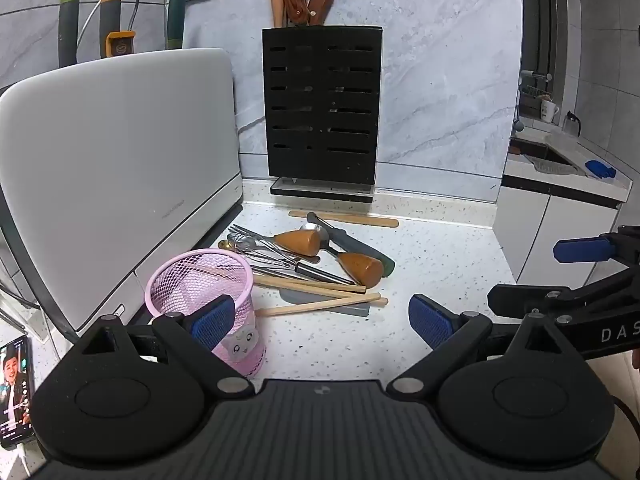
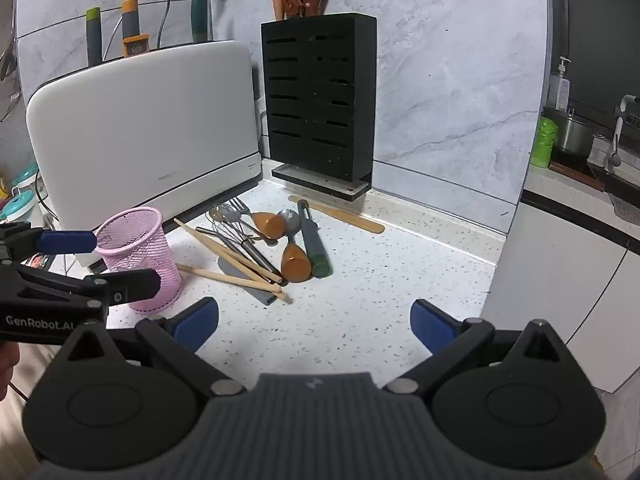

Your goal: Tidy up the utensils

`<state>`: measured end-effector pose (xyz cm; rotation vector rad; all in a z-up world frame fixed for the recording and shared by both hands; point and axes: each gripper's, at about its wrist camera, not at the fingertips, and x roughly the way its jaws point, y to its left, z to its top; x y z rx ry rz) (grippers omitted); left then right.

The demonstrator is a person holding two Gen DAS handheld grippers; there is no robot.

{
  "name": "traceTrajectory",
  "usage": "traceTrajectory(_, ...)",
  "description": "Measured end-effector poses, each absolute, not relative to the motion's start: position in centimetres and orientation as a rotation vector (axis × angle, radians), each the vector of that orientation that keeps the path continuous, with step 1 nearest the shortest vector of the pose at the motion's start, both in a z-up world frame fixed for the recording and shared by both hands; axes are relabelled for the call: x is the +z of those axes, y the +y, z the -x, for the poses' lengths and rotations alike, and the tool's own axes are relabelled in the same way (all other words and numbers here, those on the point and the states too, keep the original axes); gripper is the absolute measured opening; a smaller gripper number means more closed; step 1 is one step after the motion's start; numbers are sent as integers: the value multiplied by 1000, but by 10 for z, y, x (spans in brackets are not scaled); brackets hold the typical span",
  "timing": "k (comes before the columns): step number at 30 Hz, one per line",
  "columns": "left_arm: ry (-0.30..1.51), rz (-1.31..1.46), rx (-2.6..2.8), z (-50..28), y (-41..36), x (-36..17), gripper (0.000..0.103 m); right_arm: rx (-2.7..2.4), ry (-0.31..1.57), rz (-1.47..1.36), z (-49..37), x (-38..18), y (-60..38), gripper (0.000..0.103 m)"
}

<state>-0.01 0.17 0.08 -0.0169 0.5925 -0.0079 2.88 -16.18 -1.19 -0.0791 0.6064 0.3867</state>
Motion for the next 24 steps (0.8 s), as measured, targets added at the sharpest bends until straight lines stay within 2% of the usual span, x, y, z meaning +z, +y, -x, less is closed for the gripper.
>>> traceTrajectory(24,592,-16,7,1,-8,-1,103,373,619,75,-27,-14,-167,100)
